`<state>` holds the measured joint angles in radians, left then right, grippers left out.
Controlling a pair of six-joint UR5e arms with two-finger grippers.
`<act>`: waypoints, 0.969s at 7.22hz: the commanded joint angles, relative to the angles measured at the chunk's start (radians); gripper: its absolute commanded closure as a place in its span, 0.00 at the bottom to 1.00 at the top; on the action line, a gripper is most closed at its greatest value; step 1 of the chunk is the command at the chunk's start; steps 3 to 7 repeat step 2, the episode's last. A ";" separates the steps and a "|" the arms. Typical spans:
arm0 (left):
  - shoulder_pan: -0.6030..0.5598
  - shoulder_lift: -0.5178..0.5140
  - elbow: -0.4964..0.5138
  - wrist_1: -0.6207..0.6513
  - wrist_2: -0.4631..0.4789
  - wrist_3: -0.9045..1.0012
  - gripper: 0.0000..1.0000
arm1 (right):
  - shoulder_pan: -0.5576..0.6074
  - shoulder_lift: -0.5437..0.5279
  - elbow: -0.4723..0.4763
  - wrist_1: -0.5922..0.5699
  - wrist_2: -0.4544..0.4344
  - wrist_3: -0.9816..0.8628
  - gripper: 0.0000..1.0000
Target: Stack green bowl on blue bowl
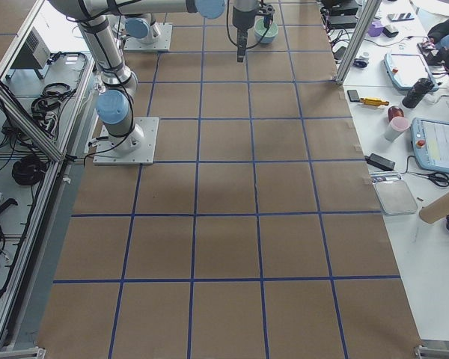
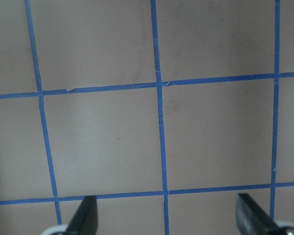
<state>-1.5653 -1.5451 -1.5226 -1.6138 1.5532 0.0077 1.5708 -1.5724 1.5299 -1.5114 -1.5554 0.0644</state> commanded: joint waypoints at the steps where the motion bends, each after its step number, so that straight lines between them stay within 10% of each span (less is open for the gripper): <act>1: 0.001 -0.001 -0.004 0.008 0.002 0.000 0.06 | 0.000 0.000 -0.001 0.000 0.000 0.000 0.00; 7: 0.001 -0.001 -0.002 0.009 0.001 0.000 0.06 | 0.000 0.000 -0.001 0.000 0.000 0.000 0.00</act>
